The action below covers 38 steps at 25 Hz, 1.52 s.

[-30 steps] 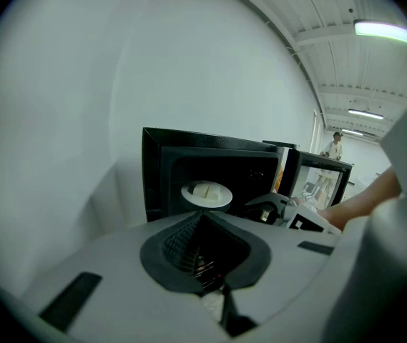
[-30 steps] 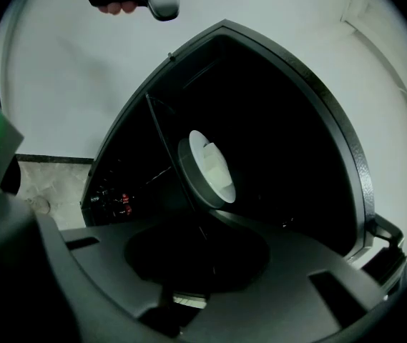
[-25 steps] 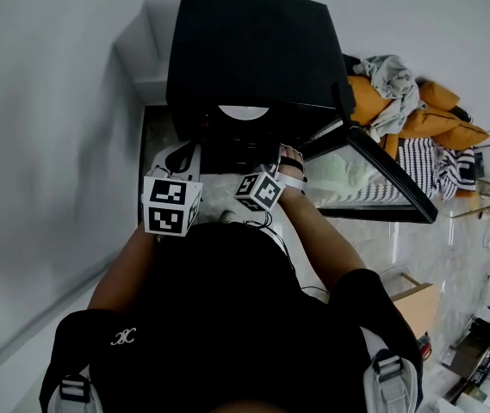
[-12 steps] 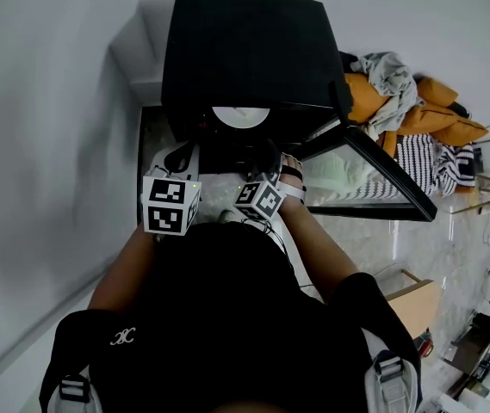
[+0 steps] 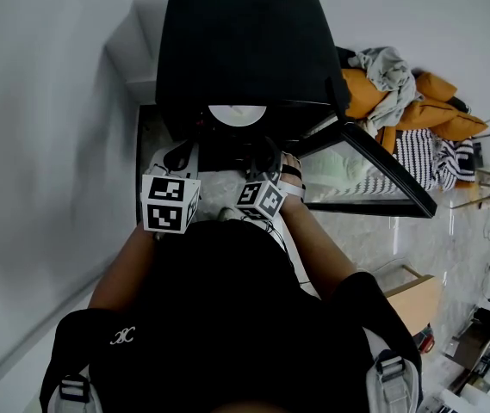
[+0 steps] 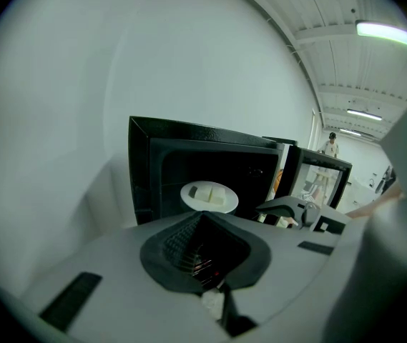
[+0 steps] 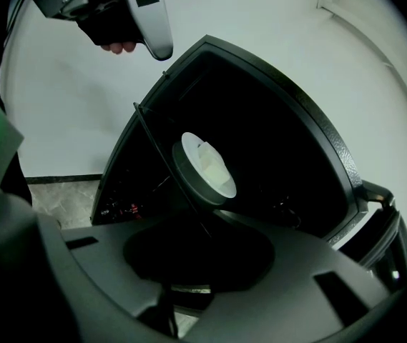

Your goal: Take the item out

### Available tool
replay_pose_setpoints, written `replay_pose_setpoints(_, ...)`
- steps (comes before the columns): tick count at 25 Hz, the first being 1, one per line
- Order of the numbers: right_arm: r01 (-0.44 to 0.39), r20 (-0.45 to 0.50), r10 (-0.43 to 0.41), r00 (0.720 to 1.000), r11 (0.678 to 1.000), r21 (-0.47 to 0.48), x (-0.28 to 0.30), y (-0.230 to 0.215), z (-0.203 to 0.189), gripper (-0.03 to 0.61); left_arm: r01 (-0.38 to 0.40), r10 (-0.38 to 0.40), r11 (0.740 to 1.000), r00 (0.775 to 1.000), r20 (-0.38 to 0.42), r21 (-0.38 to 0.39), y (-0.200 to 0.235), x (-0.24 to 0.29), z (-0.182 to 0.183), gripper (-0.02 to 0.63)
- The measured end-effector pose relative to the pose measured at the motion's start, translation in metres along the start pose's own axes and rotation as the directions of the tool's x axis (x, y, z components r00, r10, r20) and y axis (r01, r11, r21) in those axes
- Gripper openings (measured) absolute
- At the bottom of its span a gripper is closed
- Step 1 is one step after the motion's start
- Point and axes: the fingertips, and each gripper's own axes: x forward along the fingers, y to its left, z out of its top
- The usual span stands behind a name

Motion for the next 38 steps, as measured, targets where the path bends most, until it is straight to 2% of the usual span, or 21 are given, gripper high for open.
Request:
replay_pose_setpoints(8,0.001,0.013,-0.001,1.0,1.0,0.006,-0.003,0.001,-0.002,0.086,0.01,-0.01,1.0,0.999,-0.046,-0.006,-0.005,0.007,-0.019,0.002)
replay_pose_setpoints(14,-0.024,0.041,0.022,0.999,0.999,0.036,-0.015,0.003,0.005,0.086,0.014,-0.014,1.0,0.999,-0.047,-0.002,-0.005,0.008,-0.019,0.002)
replay_pose_setpoints(16,-0.018,0.063,0.012,0.998,0.996,0.084,-0.022,-0.003,0.009,0.086,0.015,-0.015,1.0,0.999,-0.05,-0.004,-0.005,0.009,-0.02,0.002)
replay_pose_setpoints(18,-0.01,0.092,-0.007,0.996,0.983,0.182,-0.028,-0.014,0.014,0.086,0.016,-0.017,1.0,0.998,-0.055,-0.006,-0.004,0.011,-0.022,0.002)
replay_pose_setpoints(19,-0.027,0.108,-0.001,0.994,0.965,0.26,-0.03,-0.019,0.016,0.084,0.017,-0.017,1.0,0.998,-0.057,-0.007,-0.004,0.011,-0.023,0.002)
replay_pose_setpoints(20,-0.069,0.127,0.024,0.992,0.931,0.36,-0.031,-0.023,0.018,0.086,0.017,-0.018,1.0,0.998,-0.059,-0.008,-0.004,0.012,-0.023,0.002)
replay_pose_setpoints(21,-0.131,0.154,0.064,0.986,0.869,0.477,-0.031,-0.027,0.022,0.086,0.018,-0.018,1.0,0.998,-0.061,-0.009,-0.004,0.012,-0.023,0.002)
replay_pose_setpoints(22,-0.2,0.188,0.107,0.976,0.774,0.601,-0.03,-0.031,0.026,0.086,0.019,-0.019,1.0,0.998,-0.061,-0.01,-0.005,0.013,-0.023,0.002)
replay_pose_setpoints(23,-0.262,0.225,0.14,0.964,0.644,0.719,-0.029,-0.036,0.028,0.086,0.02,-0.02,1.0,0.998,-0.061,-0.01,-0.005,0.013,-0.023,0.002)
replay_pose_setpoints(24,-0.306,0.261,0.161,0.952,0.484,0.82,-0.027,-0.042,0.029,0.086,0.021,-0.022,1.0,0.998,-0.059,-0.011,-0.006,0.014,-0.022,0.002)
replay_pose_setpoints(25,-0.333,0.292,0.172,0.941,0.302,0.893,-0.024,-0.047,0.029,0.086,0.023,-0.023,1.0,0.998,-0.058,-0.011,-0.006,0.014,-0.022,0.002)
replay_pose_setpoints(26,-0.341,0.319,0.176,0.931,0.115,0.933,-0.02,-0.05,0.027,0.086,0.024,-0.025,1.0,0.998,-0.057,-0.012,-0.007,0.014,-0.022,0.002)
replay_pose_setpoints(27,-0.336,0.34,0.177,0.924,-0.057,0.94,-0.015,-0.051,0.024,0.086,0.025,-0.026,1.0,0.998,-0.056,-0.013,-0.007,0.014,-0.022,0.002)
replay_pose_setpoints(28,-0.321,0.357,0.173,0.918,-0.203,0.925,-0.01,-0.051,0.021,0.086,0.026,-0.027,1.0,0.998,-0.055,-0.013,-0.008,0.014,-0.022,0.002)
replay_pose_setpoints(29,-0.304,0.371,0.168,0.914,-0.323,0.896,-0.006,-0.05,0.018,0.086,0.026,-0.027,1.0,0.998,-0.054,-0.014,-0.008,0.014,-0.022,0.002)
replay_pose_setpoints(30,-0.288,0.384,0.161,0.909,-0.424,0.859,-0.002,-0.049,0.016,0.086,0.027,-0.028,1.0,0.998,-0.054,-0.014,-0.008,0.013,-0.023,0.002)
replay_pose_setpoints(31,-0.274,0.399,0.153,0.904,-0.51,0.816,0.001,-0.047,0.014,0.086,0.027,-0.028,1.0,0.998,-0.053,-0.014,-0.008,0.013,-0.023,0.002)
replay_pose_setpoints(32,-0.261,0.412,0.145,0.9,-0.579,0.773,0.003,-0.045,0.013,0.086,0.026,-0.027,1.0,0.998,-0.053,-0.015,-0.008,0.013,-0.023,0.002)
replay_pose_setpoints(33,-0.246,0.419,0.139,0.897,-0.631,0.736,0.005,-0.042,0.012,0.086,0.026,-0.026,1.0,0.998,-0.053,-0.017,-0.007,0.013,-0.024,0.002)
replay_pose_setpoints(35,-0.216,0.42,0.136,0.897,-0.694,0.687,0.009,-0.036,0.011,0.086,0.023,-0.024,1.0,0.998,-0.054,-0.02,-0.006,0.013,-0.026,0.002)
replay_pose_setpoints(38,-0.194,0.418,0.133,0.899,-0.733,0.652,0.013,-0.032,0.015,0.086,0.021,-0.022,1.0,0.998,-0.057,-0.022,-0.005,0.011,-0.027,0.002)
